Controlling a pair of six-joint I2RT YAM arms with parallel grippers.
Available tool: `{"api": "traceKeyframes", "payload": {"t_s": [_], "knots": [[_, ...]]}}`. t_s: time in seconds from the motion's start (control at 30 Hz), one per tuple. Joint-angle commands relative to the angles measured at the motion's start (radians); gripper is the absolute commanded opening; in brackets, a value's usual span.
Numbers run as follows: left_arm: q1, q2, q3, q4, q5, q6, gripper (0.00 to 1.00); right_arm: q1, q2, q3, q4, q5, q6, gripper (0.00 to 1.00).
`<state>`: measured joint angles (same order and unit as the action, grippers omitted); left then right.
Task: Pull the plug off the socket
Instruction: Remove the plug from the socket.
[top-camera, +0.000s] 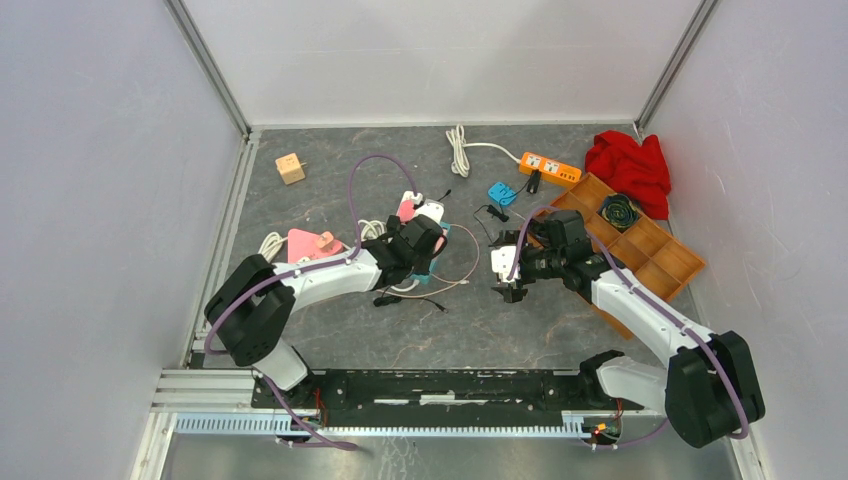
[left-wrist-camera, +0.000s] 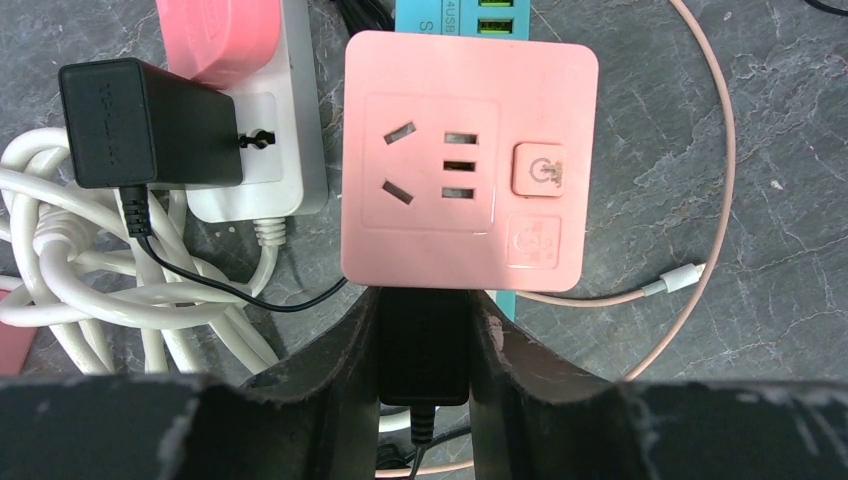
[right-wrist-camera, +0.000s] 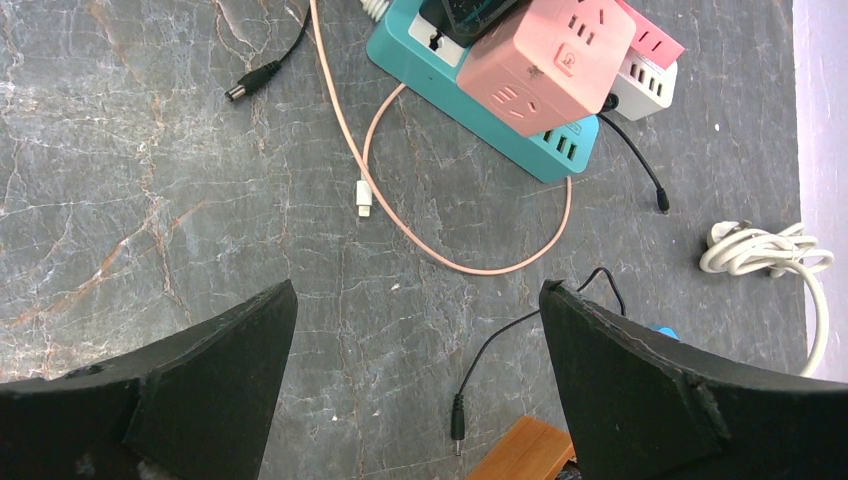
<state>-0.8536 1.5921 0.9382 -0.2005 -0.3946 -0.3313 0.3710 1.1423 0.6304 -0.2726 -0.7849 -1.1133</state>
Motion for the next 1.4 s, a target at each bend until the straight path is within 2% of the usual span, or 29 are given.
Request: {"api": "traceKeyframes", "payload": {"t_s": [0.0,0.87,1.37], "knots": [[-0.004,-0.019,0.025,0.022,-0.012,0.029,0.02,-0.004,0.013,0.028,-0.009,-0.022,-0.019,0.98],[-0.004,-0.133,-0.006,0.01,0.014,0.024,0.02,-0.005,0.025,0.031,-0.017,-0.027,-0.018,0.98],[-0.004,-0.265,-0.047,-0.017,0.168,0.018,0.02,-0.004,0.027,0.032,-0.017,-0.027,-0.018,0.98]]}}
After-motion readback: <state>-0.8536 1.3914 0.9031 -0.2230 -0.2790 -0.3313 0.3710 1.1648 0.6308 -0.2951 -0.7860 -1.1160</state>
